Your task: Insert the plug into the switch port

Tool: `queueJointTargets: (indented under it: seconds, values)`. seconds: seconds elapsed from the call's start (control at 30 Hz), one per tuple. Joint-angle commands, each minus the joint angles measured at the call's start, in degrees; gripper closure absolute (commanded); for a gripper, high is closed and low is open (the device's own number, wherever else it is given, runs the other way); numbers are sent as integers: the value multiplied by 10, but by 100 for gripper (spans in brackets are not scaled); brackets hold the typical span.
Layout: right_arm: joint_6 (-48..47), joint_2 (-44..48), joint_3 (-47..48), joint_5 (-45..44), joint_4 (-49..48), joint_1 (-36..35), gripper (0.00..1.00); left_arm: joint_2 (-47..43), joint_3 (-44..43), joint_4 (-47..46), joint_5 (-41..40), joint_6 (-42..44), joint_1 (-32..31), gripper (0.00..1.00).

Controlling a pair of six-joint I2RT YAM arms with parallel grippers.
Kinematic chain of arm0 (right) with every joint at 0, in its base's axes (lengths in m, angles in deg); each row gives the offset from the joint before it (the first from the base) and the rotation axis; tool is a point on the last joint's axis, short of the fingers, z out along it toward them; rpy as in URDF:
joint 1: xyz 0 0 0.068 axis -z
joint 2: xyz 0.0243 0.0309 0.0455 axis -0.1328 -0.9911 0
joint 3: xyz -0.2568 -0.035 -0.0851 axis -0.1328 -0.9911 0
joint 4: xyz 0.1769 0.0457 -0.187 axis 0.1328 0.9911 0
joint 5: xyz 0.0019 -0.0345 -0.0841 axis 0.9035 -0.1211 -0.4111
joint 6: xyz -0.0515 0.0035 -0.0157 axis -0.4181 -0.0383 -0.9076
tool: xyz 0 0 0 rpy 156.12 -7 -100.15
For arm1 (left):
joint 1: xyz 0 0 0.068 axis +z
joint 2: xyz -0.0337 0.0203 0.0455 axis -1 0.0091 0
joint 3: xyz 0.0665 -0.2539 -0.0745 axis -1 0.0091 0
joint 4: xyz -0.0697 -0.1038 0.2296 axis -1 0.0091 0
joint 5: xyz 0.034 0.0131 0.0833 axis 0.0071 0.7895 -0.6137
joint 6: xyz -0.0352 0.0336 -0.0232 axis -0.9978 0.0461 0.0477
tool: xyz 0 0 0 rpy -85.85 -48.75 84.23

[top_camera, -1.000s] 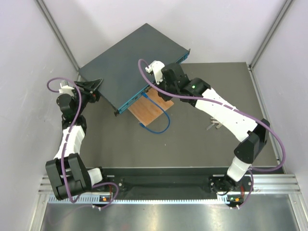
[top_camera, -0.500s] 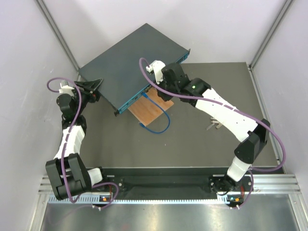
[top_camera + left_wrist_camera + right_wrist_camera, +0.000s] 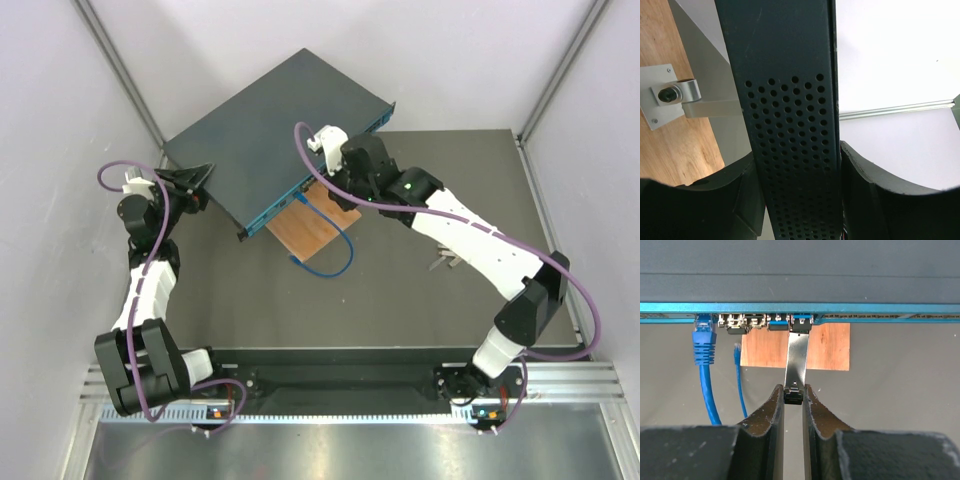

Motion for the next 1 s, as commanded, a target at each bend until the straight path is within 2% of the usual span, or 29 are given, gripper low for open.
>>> queueJointTargets:
  seconds: [0.0,0.5,0.97]
  values:
    - [-8,13,0,16,-48,-14,100,4,2,58,99,73,-45,100]
    - [-16,3,-32,18,-82,-12,100,6,0,60,99,76,-46,100]
    - [-16,-16,18,20,-77,-12,100,6,1,64,99,77,-46,100]
